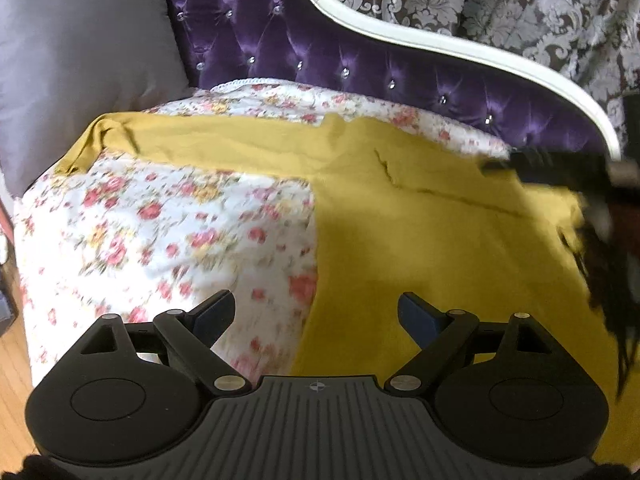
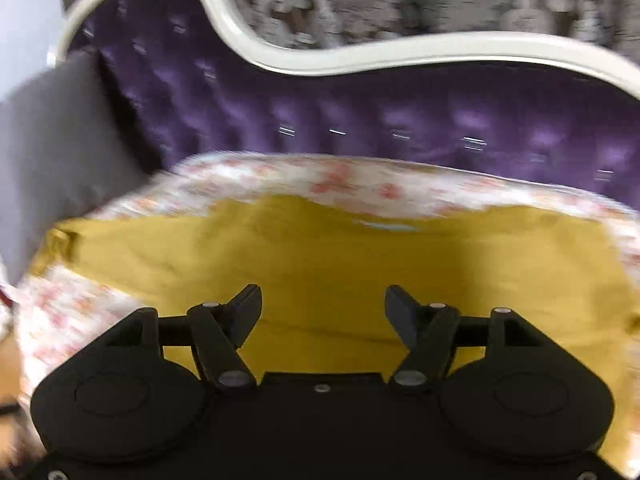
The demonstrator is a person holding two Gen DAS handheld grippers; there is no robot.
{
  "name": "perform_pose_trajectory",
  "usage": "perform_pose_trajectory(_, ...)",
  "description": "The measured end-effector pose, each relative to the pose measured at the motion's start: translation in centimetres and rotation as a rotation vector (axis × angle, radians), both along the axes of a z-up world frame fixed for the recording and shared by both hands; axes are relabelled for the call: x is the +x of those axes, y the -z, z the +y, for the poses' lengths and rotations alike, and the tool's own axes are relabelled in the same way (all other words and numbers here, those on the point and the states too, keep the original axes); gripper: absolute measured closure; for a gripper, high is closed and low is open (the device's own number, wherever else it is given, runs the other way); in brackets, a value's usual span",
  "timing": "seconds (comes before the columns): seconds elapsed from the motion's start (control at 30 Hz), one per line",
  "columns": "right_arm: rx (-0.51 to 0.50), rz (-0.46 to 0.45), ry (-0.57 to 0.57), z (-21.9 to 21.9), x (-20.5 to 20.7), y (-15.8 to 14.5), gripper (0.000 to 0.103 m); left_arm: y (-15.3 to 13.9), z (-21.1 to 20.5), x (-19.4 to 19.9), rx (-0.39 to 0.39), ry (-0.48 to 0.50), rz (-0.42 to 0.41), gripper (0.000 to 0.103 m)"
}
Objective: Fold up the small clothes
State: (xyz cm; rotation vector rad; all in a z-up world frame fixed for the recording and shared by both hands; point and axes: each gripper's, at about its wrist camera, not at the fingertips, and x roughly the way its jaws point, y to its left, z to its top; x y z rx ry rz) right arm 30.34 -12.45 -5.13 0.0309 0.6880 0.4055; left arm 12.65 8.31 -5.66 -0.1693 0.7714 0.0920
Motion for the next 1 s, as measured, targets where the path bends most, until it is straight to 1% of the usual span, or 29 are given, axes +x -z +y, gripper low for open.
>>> perform_pose_trajectory(0.07,-0.059,0.0,0.049,-1.4,-0.4,0.8,0.029,-0.4,-0.2,1.3,0.006,0.01,-0.003,0.014)
perform_pose_trajectory(0.13,-0.112,0.013,0.098,-2.6,-0.8,2.0,0.025,-0.7,-0.7,2.5,0.031,0.012,-0.007,0.014)
perform_pose_trajectory(0.2,-0.124,0.038,0.137,-3.8,-1.0,3.1,0.022,-0.9,-1.3,3.6,0.051,0.007,-0.013,0.014)
perform_pose_trajectory(0.23,-0.122,0.045,0.154,-4.3,-1.2,3.5,0.021,-1.0,-1.5,4.1,0.049,0.008,-0.012,0.014)
perform_pose_trajectory(0.3,-0.13,0.054,0.188,-5.1,-1.4,4.3,0.015,-1.0,-1.9,5.2,0.036,0.011,-0.004,0.014)
perform_pose_trajectory(0.37,-0.149,0.049,0.212,-5.4,-1.5,4.8,0.012,-1.0,-2.5,5.9,0.031,0.006,-0.007,0.014)
perform_pose_trajectory(0.43,-0.139,0.042,0.216,-5.8,-1.8,4.8,0.01,-0.9,-3.3,6.8,0.043,0.018,-0.006,0.014)
perform_pose_trajectory(0.5,-0.131,0.04,0.216,-5.9,-1.8,4.9,0.003,-0.7,-4.0,7.8,0.053,0.056,-0.01,0.018)
perform_pose_trajectory(0.53,-0.131,0.039,0.218,-6.0,-1.8,5.0,0.003,-0.6,-4.3,8.3,0.057,0.07,-0.01,0.021)
perform_pose_trajectory(0.6,-0.13,0.039,0.215,-6.1,-1.9,5.5,0.001,-0.2,-4.8,9.3,0.058,0.088,-0.007,0.021)
perform_pose_trajectory(0.83,-0.116,0.022,0.21,-6.2,-2.2,5.7,0.001,1.3,-5.1,13.1,-0.001,0.079,0.004,0.021)
perform_pose_trajectory(1.0,-0.116,0.016,0.209,-6.1,-2.3,5.8,0.001,2.6,-5.5,15.6,-0.02,0.075,0.027,0.021)
